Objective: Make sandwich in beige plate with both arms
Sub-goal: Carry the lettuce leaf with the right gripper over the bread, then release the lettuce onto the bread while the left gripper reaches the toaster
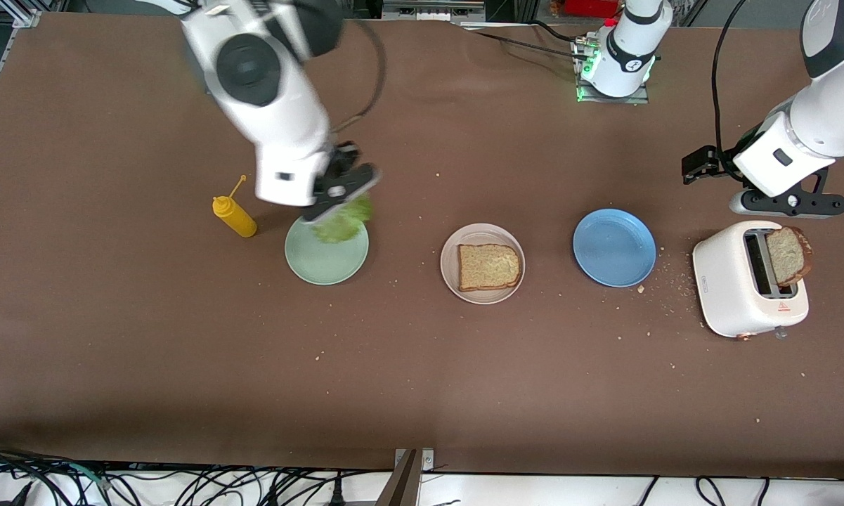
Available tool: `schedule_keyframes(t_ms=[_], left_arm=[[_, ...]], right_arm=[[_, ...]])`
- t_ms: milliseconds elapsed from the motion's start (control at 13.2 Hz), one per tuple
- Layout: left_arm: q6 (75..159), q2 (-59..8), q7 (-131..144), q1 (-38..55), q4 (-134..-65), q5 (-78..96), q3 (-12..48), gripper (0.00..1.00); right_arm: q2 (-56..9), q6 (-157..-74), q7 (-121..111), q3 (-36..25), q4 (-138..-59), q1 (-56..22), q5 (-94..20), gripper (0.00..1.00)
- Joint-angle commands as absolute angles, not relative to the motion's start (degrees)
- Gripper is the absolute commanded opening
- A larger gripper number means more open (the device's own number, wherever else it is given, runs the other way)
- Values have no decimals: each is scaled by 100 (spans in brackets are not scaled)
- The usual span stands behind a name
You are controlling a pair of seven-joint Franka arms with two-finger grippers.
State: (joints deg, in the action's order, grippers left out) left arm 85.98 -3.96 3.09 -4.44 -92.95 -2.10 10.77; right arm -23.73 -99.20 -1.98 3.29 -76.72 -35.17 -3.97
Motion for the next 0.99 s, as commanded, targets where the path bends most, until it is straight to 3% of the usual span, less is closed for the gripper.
schedule_keyframes(t_ms=[0, 379, 910], left_arm=[[8543, -290, 193, -510, -9343, -123, 1107, 100], [8543, -290, 185, -510, -9343, -114, 1107, 100], [8543, -290, 193, -501, -9334, -114, 1107, 100]], right_arm=[[-3083, -11016, -229, 237, -7356, -4181, -291, 0], [-4120, -13110, -281, 229, -7348, -4841, 972, 0], [-5097, -14430, -334, 211, -7339, -5265, 1801, 0]])
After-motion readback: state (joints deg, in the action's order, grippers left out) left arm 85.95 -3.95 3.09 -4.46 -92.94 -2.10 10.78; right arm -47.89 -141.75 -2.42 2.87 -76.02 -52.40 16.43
